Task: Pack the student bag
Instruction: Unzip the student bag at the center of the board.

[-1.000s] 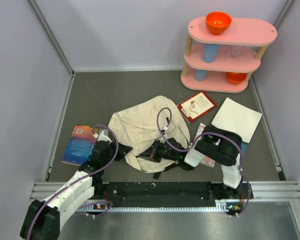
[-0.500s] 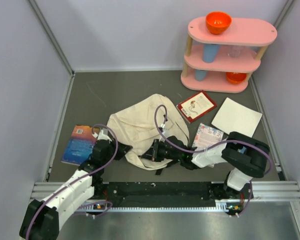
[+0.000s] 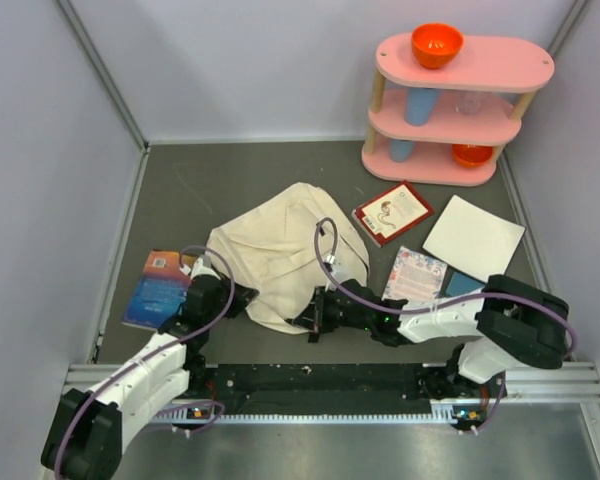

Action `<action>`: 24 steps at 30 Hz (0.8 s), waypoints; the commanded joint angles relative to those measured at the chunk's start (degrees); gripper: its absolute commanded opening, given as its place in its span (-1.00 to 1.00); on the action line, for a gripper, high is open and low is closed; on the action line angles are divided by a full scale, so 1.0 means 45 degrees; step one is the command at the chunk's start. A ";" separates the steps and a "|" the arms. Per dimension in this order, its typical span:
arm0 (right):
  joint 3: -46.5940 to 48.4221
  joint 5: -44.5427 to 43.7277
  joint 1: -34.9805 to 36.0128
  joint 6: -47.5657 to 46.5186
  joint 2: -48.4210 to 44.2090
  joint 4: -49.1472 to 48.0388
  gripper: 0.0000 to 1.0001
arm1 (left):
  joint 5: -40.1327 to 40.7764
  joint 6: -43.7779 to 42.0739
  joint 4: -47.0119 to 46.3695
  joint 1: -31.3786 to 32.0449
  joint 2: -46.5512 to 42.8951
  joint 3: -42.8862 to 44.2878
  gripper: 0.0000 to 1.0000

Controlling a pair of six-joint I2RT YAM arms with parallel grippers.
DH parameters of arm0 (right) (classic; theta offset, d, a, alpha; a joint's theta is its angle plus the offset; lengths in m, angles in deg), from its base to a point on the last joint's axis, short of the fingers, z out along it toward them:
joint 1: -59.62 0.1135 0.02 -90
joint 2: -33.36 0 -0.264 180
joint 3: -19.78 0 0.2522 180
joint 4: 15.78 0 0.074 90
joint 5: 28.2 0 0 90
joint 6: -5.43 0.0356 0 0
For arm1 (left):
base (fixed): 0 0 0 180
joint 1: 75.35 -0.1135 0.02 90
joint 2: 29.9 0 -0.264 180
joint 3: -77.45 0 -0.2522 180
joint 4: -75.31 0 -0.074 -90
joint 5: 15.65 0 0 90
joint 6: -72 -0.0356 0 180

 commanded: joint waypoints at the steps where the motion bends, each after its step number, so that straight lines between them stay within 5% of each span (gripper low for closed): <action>1: -0.0217 -0.0674 0.0344 -0.0682 -0.1354 0.1100 -1.00 | 0.1187 -0.0707 -0.0460 -0.0683 0.0296 0.0707 -1.00; 21: -0.0921 -0.1710 0.0442 -0.2322 -0.2940 0.3035 -1.00 | -0.1722 -0.3090 -0.0245 -0.2950 0.1254 0.1919 -1.00; 24: -0.0979 -0.1963 0.0422 -0.2284 -0.2920 0.3074 -1.00 | -0.1977 -0.3422 0.0007 -0.2950 0.0865 0.1919 -0.71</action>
